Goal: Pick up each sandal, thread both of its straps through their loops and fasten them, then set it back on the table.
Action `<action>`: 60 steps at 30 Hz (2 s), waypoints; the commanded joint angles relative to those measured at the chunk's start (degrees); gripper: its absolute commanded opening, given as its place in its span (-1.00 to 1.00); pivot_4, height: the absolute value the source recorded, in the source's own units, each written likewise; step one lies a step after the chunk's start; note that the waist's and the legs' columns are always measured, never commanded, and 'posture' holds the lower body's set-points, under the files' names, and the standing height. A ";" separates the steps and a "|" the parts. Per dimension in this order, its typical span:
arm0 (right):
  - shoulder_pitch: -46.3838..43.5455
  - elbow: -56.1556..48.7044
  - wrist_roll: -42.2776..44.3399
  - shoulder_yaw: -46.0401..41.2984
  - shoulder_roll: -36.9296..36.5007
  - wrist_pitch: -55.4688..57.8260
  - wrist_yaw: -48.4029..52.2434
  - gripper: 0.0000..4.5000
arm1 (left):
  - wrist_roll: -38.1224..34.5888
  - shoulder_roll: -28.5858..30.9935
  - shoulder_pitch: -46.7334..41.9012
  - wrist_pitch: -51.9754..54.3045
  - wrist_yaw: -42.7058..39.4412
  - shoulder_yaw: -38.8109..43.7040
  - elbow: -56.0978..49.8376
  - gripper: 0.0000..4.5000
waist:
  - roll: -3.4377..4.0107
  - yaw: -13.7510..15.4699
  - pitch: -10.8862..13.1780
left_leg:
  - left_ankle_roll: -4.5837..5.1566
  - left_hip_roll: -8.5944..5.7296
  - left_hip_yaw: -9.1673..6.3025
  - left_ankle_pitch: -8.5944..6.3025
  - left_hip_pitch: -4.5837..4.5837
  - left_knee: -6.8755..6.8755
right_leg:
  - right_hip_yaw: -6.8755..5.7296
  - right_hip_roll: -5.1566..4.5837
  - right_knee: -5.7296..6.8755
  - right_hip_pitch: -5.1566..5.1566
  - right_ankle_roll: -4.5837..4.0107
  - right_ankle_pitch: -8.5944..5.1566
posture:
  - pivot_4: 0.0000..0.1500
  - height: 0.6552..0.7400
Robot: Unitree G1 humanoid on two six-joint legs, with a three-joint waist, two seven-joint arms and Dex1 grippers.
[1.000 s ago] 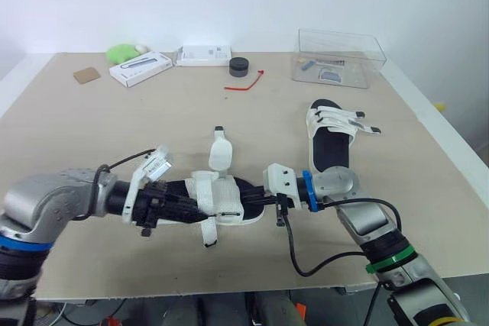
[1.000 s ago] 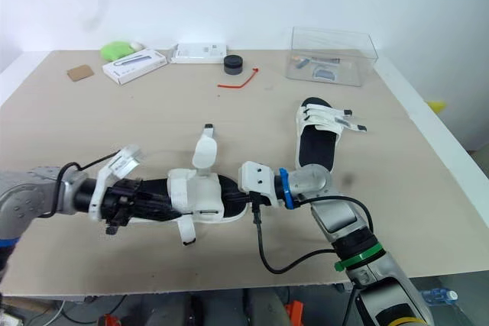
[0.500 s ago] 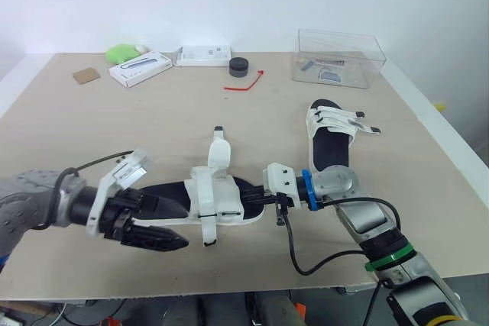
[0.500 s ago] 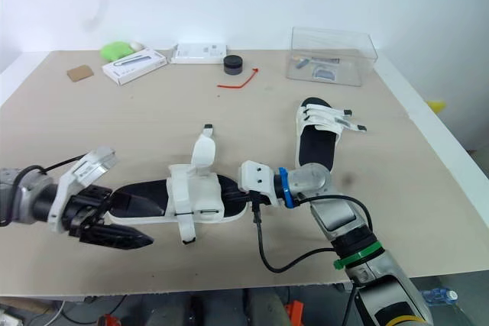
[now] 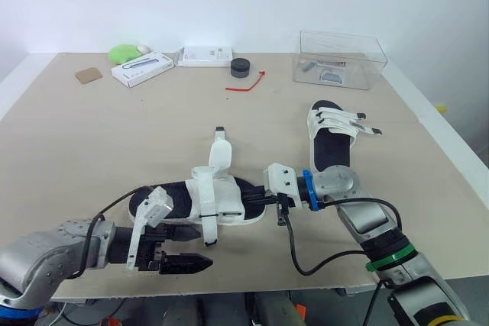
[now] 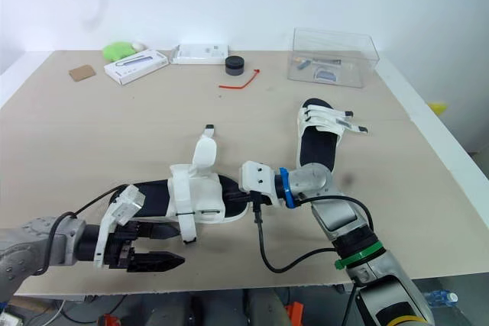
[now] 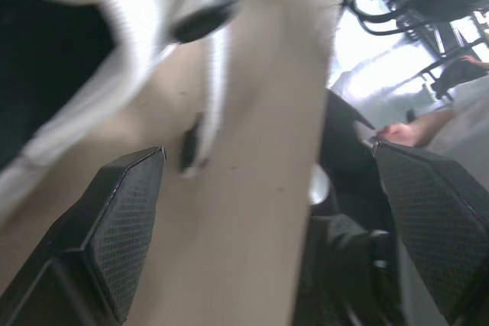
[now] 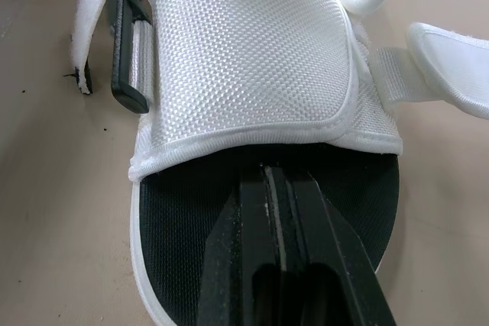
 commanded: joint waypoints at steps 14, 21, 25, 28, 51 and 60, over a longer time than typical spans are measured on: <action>1.19 -0.61 -1.34 0.26 -1.39 0.77 -0.52 -1.00 | 4.49 -3.79 -4.40 -5.72 -1.71 -7.14 2.06 -0.01 | 0.00 0.19 0.00 | 0.01 0.00 -0.02 0.00 0.03 -0.02 | -0.01 0.02 0.00 0.04 0.01 -0.01 | 1.00 1.00; 1.53 -1.08 -1.36 0.46 -1.33 1.13 -0.68 -1.00 | 3.75 -2.35 -0.46 -6.34 -2.48 -5.73 -0.90 -0.97 | 0.00 0.19 0.00 | 0.01 0.00 -0.05 0.00 0.03 -0.06 | 0.00 -0.02 -0.01 0.04 0.00 -0.05 | 1.00 1.00; 1.49 -1.01 -1.36 0.55 -1.22 1.18 -0.67 -1.00 | 2.70 -1.52 1.81 -6.18 -2.80 -5.02 -3.02 -0.97 | 0.00 0.20 0.00 | 0.01 0.00 -0.06 0.00 0.04 -0.07 | -0.01 -0.01 -0.01 0.04 -0.01 -0.07 | 1.00 1.00; 1.39 -0.80 -1.43 0.66 -1.02 1.11 -0.73 -1.00 | 2.32 -0.30 4.43 -6.29 -3.49 -4.76 -5.41 -0.97 | 0.00 0.18 0.00 | 0.02 0.01 -0.05 -0.01 0.05 -0.11 | -0.01 -0.03 -0.03 0.04 -0.02 -0.09 | 1.00 1.00; 0.27 1.22 -1.68 1.03 -0.29 0.07 -0.30 -1.00 | 20.29 11.41 12.79 -29.15 -11.69 -4.56 -12.40 0.67 | 0.00 0.10 0.00 | 0.02 0.05 0.00 -0.01 0.16 -0.22 | -0.03 -0.04 -0.04 0.05 -0.10 -0.13 | 1.00 1.00; -0.41 2.44 -1.75 1.31 -0.15 -0.57 0.38 -1.00 | 39.00 12.41 12.33 -70.82 -18.13 2.21 -3.20 0.96 | 0.08 0.28 -0.01 | 0.02 0.11 0.02 0.00 0.22 -0.30 | -0.06 -0.15 -0.05 0.04 -0.24 -0.15 | 1.00 1.00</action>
